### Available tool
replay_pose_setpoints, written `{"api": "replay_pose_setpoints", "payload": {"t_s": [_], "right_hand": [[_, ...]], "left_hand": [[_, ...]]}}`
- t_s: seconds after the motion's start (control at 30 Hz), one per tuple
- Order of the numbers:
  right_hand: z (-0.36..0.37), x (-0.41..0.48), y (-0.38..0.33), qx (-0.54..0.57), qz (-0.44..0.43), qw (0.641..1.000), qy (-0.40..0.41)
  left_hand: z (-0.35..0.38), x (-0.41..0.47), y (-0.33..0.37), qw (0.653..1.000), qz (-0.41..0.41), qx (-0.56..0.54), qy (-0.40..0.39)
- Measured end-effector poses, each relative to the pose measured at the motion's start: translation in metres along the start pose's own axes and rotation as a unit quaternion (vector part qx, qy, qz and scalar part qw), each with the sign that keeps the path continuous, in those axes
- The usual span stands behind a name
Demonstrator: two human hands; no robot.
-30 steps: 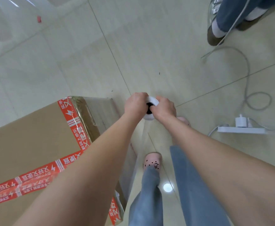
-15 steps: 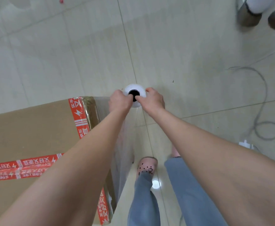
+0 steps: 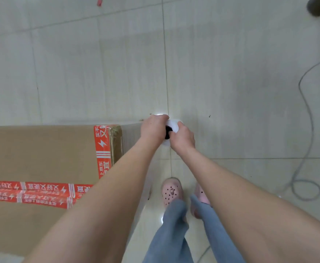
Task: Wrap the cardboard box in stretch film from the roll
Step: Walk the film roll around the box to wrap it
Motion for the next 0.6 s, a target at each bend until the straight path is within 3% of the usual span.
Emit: {"api": "replay_pose_setpoints", "payload": {"t_s": [0.23, 0.43, 0.6], "right_hand": [[-0.008, 0.019, -0.033, -0.047, 0.005, 0.999, 0.01], [-0.01, 0.033, -0.072, -0.082, -0.009, 0.996, 0.036], [-0.018, 0.043, -0.097, -0.034, -0.046, 0.994, 0.089]], "left_hand": [[-0.024, 0.025, -0.01, 1.0, -0.001, 0.011, 0.01], [-0.038, 0.041, -0.05, 0.991, -0.072, -0.117, 0.003], [-0.045, 0.043, -0.082, 0.953, -0.179, -0.244, 0.014]]}}
Point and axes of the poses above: each hand's wrist, its own x-axis towards the middle knuckle, its own z-axis out of the palm, y = z × x, the point moved 9 cm from there along x, towards the middle knuckle, and after that the axes turned 3 degrees about -y, right-handed, at the moved point
